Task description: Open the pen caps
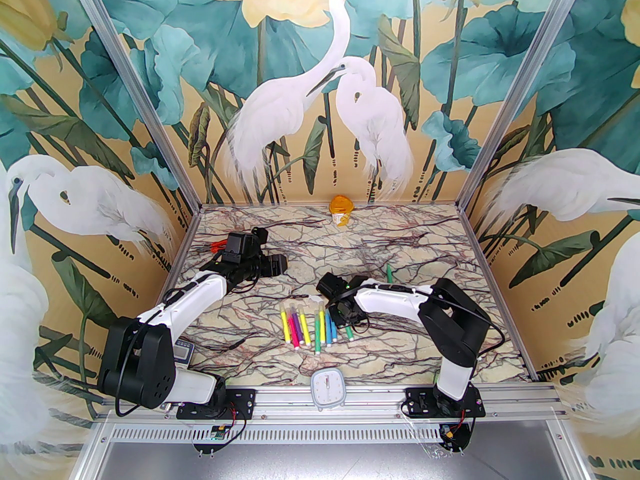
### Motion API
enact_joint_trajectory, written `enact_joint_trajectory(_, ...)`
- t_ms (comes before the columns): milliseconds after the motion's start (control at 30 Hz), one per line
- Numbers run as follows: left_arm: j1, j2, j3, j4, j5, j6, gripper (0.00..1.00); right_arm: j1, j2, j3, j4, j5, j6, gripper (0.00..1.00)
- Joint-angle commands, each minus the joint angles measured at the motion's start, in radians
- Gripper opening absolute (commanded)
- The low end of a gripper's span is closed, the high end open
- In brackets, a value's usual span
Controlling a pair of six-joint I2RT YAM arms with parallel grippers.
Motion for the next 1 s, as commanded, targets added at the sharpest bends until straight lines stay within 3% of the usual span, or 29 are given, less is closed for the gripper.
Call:
enact_joint_trajectory(0,-0.006,-0.014,-0.007,0.004,0.051,-0.004,0.7,-0.008,0.012,-0.02,0.0,0.066,0.005,0.17)
enact_joint_trajectory(233,-0.045,0.016,0.012,-0.005,0.079,0.006,0.69,-0.021,-0.055,-0.052,0.038,0.071,-0.017,0.1)
enact_joint_trajectory(500,-0.111,0.076,0.053,-0.018,0.121,0.013,0.68,-0.044,-0.185,-0.156,0.176,0.016,-0.068,0.09)
enact_joint_trajectory(967,-0.211,0.136,0.074,0.117,0.45,-0.031,0.67,-0.079,-0.46,-0.281,0.348,-0.054,-0.195,0.08)
